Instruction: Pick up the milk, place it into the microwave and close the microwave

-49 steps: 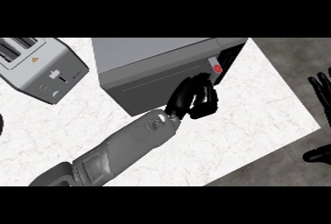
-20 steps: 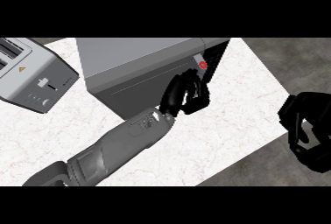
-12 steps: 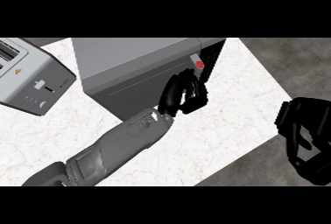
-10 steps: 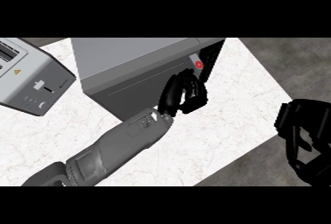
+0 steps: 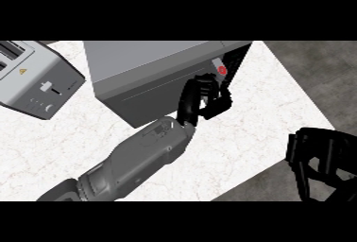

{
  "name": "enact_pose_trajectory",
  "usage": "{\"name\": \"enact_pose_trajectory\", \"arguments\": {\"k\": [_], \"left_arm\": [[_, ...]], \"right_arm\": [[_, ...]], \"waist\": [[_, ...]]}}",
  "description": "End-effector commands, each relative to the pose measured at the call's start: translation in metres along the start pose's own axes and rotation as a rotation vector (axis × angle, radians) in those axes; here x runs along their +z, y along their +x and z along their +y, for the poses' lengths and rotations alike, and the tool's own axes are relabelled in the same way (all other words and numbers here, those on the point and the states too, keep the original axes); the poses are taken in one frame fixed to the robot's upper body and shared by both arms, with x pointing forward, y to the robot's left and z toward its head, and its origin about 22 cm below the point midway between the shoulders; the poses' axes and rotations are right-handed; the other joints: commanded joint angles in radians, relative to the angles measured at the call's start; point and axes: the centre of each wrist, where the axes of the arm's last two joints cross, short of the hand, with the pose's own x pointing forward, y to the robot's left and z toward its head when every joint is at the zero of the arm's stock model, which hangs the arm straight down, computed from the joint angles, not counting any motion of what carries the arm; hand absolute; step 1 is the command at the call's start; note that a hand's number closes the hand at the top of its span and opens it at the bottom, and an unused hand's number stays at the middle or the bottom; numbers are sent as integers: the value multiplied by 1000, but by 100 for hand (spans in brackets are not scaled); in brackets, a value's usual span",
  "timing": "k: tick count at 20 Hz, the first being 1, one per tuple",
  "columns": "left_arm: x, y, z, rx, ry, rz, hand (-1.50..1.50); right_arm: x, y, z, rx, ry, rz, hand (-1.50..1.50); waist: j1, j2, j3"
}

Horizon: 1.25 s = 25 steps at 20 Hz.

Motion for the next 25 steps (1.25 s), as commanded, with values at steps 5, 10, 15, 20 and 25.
{"name": "enact_pose_trajectory", "arguments": {"k": [5,10,15,20,25], "left_arm": [[-16,13,16,317,34,126,150],[-14,-7,26,370,-5,173,150],[-14,-21,43,395,-52,182,150],[-13,-32,51,414,-93,182,150],[-14,-38,56,435,-122,182,150]], "right_arm": [[-1,-16,34,-118,35,-12,150],[-1,-16,51,-131,-8,-44,150],[-1,-18,71,-145,-26,-31,150],[-7,-13,87,-137,-46,-51,150],[-14,-9,106,-141,-58,-71,150]], "waist": [[58,4,-5],[83,-2,-4],[115,-6,-4],[129,-6,-5],[152,-13,-4]]}}
